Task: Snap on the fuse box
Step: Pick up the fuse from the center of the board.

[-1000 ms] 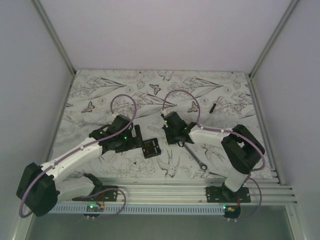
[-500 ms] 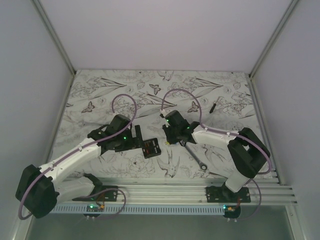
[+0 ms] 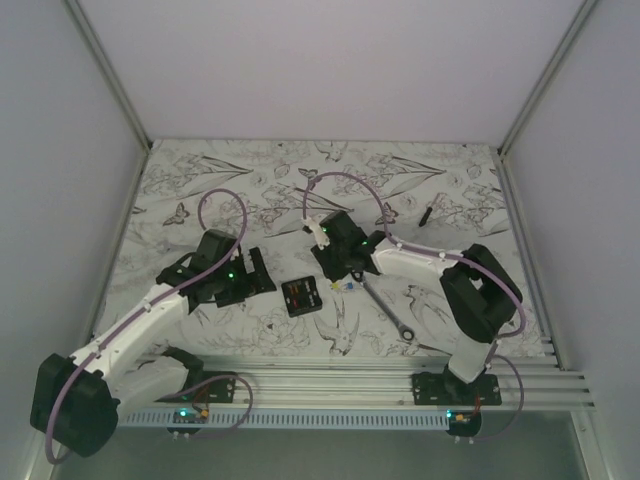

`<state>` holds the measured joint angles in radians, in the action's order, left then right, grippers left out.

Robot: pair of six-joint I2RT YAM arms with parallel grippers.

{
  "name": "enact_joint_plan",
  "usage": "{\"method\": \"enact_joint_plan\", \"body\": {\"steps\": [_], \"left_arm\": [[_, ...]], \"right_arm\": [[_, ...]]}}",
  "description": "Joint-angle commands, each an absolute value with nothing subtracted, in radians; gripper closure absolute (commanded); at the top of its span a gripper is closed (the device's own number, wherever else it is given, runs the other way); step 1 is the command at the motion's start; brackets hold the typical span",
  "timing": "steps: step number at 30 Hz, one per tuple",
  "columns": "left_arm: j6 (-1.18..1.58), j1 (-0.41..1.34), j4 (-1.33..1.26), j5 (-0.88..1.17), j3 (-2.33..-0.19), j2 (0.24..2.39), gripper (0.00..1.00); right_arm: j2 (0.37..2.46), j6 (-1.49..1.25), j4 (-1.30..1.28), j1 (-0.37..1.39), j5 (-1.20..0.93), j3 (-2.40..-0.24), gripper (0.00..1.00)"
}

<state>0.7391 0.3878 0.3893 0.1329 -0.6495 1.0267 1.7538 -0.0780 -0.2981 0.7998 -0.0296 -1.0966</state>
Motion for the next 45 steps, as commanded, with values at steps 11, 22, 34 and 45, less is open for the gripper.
{"method": "enact_joint_plan", "body": {"steps": [11, 22, 34, 45], "left_arm": [[0.722, 0.367, 0.401, 0.193, -0.630, 1.013, 0.01], [0.723, 0.367, 0.399, 0.226, -0.633, 1.023, 0.00], [0.727, 0.367, 0.398, 0.242, -0.635, 1.032, 0.00], [0.737, 0.367, 0.398, 0.234, -0.637, 1.042, 0.00]], "right_arm": [[1.813, -0.064, -0.297, 0.781, -0.114, -1.082, 0.75], [1.737, -0.092, -0.313, 0.781, -0.146, -0.989, 0.71], [1.714, -0.093, -0.311, 0.783, -0.149, -0.965, 0.60], [1.711, -0.100, -0.350, 0.851, 0.035, -0.962, 0.59]]}}
